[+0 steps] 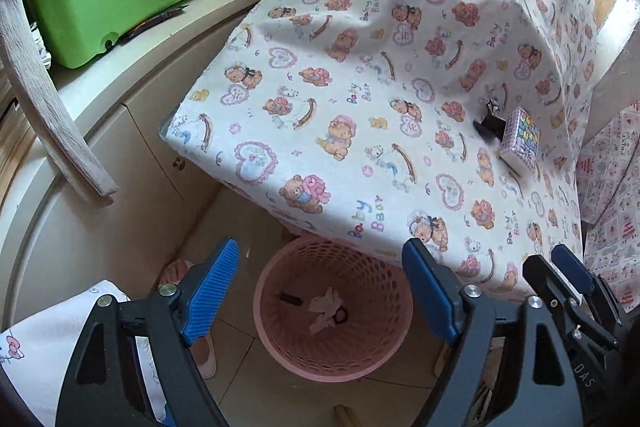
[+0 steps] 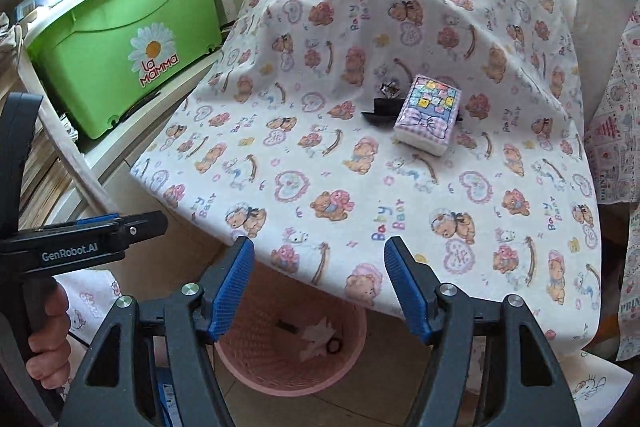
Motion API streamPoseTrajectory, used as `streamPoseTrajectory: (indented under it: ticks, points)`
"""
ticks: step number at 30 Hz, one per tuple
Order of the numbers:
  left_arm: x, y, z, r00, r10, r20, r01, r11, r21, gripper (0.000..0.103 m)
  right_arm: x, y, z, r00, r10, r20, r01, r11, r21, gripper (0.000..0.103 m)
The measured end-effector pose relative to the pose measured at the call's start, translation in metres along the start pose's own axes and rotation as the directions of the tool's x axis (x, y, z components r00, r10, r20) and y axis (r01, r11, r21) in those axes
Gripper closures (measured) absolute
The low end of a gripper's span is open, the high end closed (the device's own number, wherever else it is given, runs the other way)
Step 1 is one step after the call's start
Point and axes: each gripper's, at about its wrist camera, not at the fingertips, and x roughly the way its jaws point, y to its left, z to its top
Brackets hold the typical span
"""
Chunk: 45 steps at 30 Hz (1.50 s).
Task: Collect trash
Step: 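Move the right tool back toward the pink tissue pack, then grasp the pink tissue pack with the right tool while the left tool grasps the small white wrapper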
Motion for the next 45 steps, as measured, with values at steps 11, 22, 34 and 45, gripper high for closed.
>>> streamPoseTrajectory:
  ticks: [11,22,34,45]
  points:
    - [-0.018,-0.033,0.039,0.997,0.045,0.054,-0.052,0.991,0.126,0.020,-0.012,-0.015,0.024,0.995,-0.083,0.061,0.086,0.995,-0.050,0.034]
    - [-0.018,-0.056,0.113,0.993,-0.046,0.111,0.032,0.991,0.129,0.015,0.003,-0.096,0.088,0.997,-0.071,-0.016,0.073,0.980,0.187,0.067]
    - [0.008,-0.056,0.112,0.974,0.039,0.224,-0.085,0.976,0.199,0.007,0.029,-0.129,0.097,0.981,-0.167,0.100,0.140,0.962,0.233,0.035]
    - [0.019,-0.043,0.119,0.987,0.017,0.161,-0.032,0.995,0.093,0.007,0.060,-0.085,0.101,0.982,-0.163,0.094,0.144,0.973,0.178,0.019]
